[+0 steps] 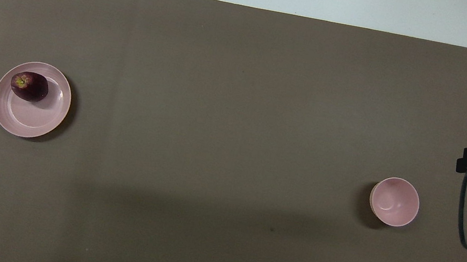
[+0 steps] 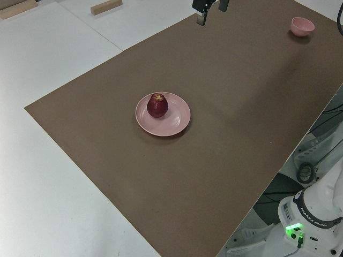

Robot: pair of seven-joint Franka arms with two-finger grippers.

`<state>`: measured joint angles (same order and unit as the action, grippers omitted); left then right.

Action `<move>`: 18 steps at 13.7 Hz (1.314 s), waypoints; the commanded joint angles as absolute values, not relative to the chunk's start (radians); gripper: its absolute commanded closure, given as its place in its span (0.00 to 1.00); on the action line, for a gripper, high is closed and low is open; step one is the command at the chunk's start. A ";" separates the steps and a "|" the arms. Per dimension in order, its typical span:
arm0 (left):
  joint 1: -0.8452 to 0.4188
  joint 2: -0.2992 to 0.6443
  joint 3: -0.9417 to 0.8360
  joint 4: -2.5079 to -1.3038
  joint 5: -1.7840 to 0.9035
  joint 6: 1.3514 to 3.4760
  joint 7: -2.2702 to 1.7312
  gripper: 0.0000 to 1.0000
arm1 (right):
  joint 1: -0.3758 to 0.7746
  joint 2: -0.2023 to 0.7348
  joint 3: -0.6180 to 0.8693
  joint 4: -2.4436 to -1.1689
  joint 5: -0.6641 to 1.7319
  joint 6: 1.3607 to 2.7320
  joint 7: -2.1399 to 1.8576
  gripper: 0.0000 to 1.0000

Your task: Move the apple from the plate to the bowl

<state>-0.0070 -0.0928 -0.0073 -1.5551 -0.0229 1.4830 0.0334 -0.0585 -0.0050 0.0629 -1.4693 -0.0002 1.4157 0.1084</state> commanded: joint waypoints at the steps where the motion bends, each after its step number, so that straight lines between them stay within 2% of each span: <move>1: 0.000 -0.101 -0.011 -1.552 -0.021 1.468 0.034 0.00 | -0.069 -0.020 0.066 -1.485 -0.006 1.407 0.086 0.00; 18: 0.002 -0.123 -0.011 -1.586 -0.029 1.443 0.048 0.00 | -0.069 -0.032 0.066 -1.506 -0.003 1.404 0.075 0.00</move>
<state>-0.0073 -0.0961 -0.0141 -1.5563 -0.0235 1.4342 0.0351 -0.0585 -0.0061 0.0629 -1.4765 -0.0002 1.4125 0.1084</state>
